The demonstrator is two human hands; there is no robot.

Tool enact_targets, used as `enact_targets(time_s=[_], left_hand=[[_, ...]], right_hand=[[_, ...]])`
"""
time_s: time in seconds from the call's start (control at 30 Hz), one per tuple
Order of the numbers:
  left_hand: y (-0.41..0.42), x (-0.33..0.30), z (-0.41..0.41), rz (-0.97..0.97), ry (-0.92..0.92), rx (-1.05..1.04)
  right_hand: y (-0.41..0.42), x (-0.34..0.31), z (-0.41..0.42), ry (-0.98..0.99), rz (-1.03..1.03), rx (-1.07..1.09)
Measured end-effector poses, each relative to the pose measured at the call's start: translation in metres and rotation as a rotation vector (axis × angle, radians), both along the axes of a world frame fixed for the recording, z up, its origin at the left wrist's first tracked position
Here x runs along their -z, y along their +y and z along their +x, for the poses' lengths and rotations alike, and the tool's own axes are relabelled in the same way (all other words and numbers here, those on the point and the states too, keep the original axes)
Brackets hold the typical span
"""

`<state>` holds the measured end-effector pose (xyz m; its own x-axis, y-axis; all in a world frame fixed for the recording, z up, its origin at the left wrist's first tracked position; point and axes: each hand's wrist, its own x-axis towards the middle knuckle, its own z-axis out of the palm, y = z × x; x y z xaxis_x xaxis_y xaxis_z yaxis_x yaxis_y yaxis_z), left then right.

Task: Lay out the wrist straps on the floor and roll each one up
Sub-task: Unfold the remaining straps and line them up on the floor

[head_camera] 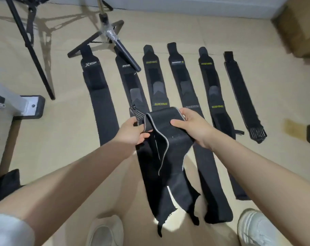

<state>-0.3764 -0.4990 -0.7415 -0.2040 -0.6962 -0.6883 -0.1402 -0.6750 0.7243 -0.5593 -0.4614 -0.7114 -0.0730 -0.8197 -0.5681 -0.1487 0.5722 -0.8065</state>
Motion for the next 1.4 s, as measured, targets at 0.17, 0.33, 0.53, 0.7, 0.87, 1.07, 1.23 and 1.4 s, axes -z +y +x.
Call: enact_targets(time_s=[0.17,0.33,0.53,0.7,0.87,1.07,1.23,1.4], left_hand=[[0.020,-0.012,-0.103,-0.104,-0.005,0.276],[0.042,-0.015,-0.200,-0.235,0.130,0.409],[0.064,0.000,-0.301,0.088,-0.043,0.576],[0.093,-0.003,-0.337,-0.162,-0.614,1.306],[0.115,-0.016,-0.396,-0.414,-0.187,1.205],[0.132,0.004,-0.418,-0.498,-0.155,1.107],[0.151,0.022,-0.413,-0.087,0.105,0.723],[0.168,0.039,-0.397,0.105,0.167,0.770]], right_hand=[[0.033,0.005,-0.069,0.067,-0.032,0.252],[0.083,-0.003,-0.161,0.089,-0.143,0.393],[0.140,-0.015,-0.276,0.104,-0.187,0.297],[0.162,-0.009,-0.339,0.346,0.036,-0.191],[0.159,0.008,-0.364,0.631,-0.006,-0.426],[0.166,0.027,-0.367,0.179,-0.255,0.121],[0.190,0.091,-0.376,-0.384,0.476,0.717],[0.194,0.105,-0.387,-0.758,0.482,0.752]])
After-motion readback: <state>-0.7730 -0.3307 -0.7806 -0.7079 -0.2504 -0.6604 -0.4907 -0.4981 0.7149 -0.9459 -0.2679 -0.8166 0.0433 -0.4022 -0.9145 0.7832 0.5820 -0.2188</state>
